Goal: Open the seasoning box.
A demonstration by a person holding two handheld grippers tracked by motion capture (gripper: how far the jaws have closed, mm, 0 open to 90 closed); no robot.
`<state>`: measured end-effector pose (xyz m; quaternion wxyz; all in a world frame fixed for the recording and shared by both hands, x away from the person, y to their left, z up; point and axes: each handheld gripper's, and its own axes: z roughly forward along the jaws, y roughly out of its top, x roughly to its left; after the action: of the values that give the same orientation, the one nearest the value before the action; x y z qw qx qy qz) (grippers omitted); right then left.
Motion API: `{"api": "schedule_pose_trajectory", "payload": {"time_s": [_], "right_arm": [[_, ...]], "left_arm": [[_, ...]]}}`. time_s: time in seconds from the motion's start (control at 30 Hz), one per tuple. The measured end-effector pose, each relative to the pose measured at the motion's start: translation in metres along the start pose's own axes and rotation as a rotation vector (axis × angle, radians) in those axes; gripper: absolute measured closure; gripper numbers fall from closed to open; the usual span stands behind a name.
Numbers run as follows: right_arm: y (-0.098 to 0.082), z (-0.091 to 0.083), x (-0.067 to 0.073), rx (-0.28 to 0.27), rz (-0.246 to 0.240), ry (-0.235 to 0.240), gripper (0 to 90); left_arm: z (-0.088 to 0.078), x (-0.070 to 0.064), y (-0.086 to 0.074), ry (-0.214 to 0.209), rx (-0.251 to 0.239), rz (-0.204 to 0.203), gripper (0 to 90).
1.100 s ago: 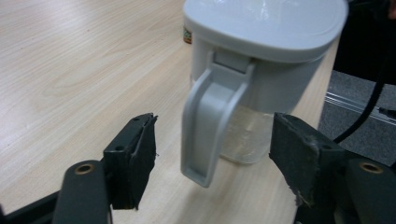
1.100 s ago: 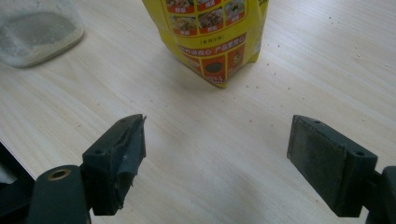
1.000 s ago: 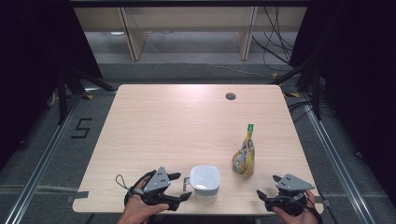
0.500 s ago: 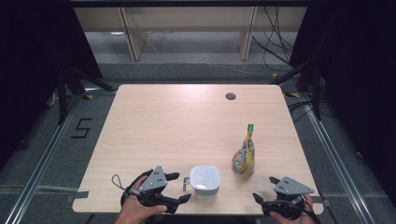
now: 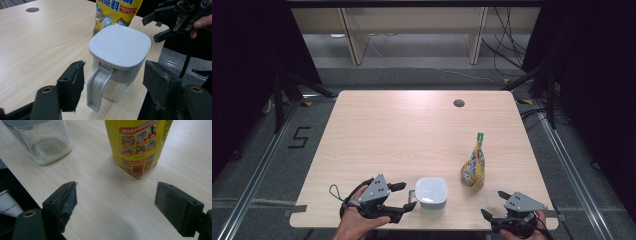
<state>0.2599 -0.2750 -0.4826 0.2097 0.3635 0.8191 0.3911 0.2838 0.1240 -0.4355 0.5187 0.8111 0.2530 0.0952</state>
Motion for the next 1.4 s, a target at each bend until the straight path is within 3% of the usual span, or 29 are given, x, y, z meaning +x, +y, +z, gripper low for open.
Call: {"api": "schedule_pose_trajectory", "payload": {"time_s": [0.23,0.43,0.53,0.57,0.6,0.73,0.8,0.87,0.97,1.1,1.17,1.23,1.4], "right_arm": [[0.0,0.0,0.002,0.001,0.004,0.016,18.8],[0.001,0.001,0.002,-0.013,-0.012,0.011,18.8],[0.002,0.001,0.003,-0.015,-0.021,0.013,18.8],[0.002,0.001,0.003,-0.017,-0.024,0.01,18.7],[0.002,0.001,0.003,-0.019,-0.024,0.009,18.7],[0.003,0.001,0.005,-0.023,-0.03,0.014,22.9],[0.003,0.002,0.005,-0.034,-0.037,0.029,24.5],[0.004,0.001,0.007,-0.027,-0.037,0.021,25.0],[0.004,0.0,0.008,-0.032,-0.046,0.02,28.0],[0.004,-0.001,0.008,-0.03,-0.051,0.027,38.9],[0.004,-0.001,0.008,-0.024,-0.055,0.04,44.3],[0.004,-0.002,0.01,-0.031,-0.048,0.043,47.7],[0.008,0.0,0.015,-0.045,-0.087,0.07,57.4]], "left_arm": [[0.001,0.002,0.01,0.001,-0.01,0.018,44.6],[0.004,0.003,0.015,0.005,-0.034,0.022,64.8],[0.006,0.005,0.015,0.008,-0.033,0.043,73.0],[0.008,0.004,0.015,0.007,-0.037,0.023,75.1],[0.008,0.005,0.016,0.009,-0.028,0.047,76.8],[0.015,0.003,0.017,0.004,-0.034,0.041,83.3],[0.016,0.004,0.018,0.011,-0.025,0.067,84.6],[0.019,0.003,0.018,0.014,-0.018,0.052,85.4],[0.023,0.003,0.016,0.017,-0.001,0.068,85.7],[0.022,0.004,0.016,0.018,-0.006,0.069,85.8],[0.021,0.006,0.013,0.02,-0.017,0.036,86.1],[0.021,0.008,0.013,0.008,-0.019,0.057,86.0],[0.021,0.008,0.013,0.014,-0.021,0.05,86.1]]}}
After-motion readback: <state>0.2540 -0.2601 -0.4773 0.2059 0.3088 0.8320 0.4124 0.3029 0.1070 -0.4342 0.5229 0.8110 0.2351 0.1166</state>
